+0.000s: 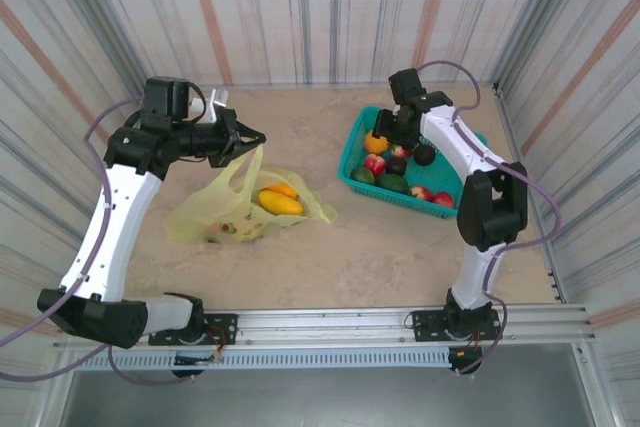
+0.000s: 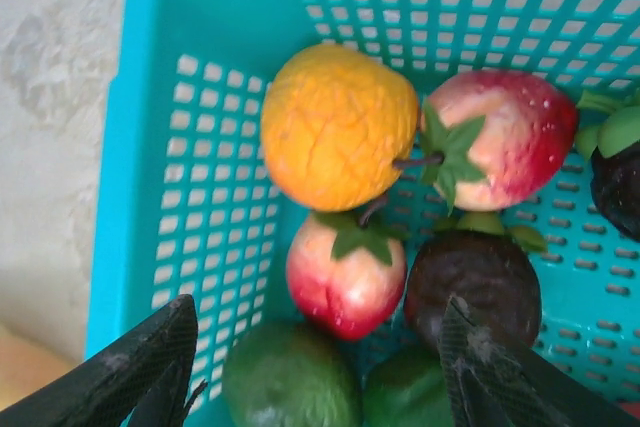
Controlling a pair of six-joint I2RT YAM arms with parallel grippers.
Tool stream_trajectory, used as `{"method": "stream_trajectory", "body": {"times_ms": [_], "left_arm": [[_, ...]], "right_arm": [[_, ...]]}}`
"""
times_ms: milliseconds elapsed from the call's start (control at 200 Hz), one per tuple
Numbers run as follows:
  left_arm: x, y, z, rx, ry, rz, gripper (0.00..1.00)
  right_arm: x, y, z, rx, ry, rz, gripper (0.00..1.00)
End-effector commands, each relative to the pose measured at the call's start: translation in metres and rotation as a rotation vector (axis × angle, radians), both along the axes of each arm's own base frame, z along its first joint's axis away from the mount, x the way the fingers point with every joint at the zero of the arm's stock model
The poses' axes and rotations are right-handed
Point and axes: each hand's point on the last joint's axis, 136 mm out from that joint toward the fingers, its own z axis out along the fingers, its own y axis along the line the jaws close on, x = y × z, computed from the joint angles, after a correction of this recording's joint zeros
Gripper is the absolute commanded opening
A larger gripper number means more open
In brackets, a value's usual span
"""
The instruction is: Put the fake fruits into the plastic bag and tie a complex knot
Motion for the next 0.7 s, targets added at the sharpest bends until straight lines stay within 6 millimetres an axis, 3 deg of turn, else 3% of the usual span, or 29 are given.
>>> {"method": "stream_trajectory", "body": {"times_ms": [0,235,606,631,696], "left_arm": [[-0.008,-0.001,0.000,0.005,-0.007,-0.024,0.00],[-0.006,0.000,0.000,0.016,-0.016,-0.023,0.00],[-0.004,0.001,-0.002,0.017,-0.011,-0.018,0.00],[-0.003,0.001,-0.002,0.018,-0.011,-0.018,0.00],[-0.002,0.002,-0.002,0.018,-0.011,-0.017,0.00]], "right_arm": [[0.024,-0.001,-0.012,0.009,-0.003,-0.074,0.65],[0.048,0.007,-0.031,0.014,0.016,-0.076,0.64],[0.042,-0.002,-0.076,-0.056,0.117,-0.067,0.76],[0.049,0.002,-0.069,-0.039,0.095,-0.060,0.76],[0.051,0.005,-0.073,-0.030,0.104,-0.043,0.76]]}}
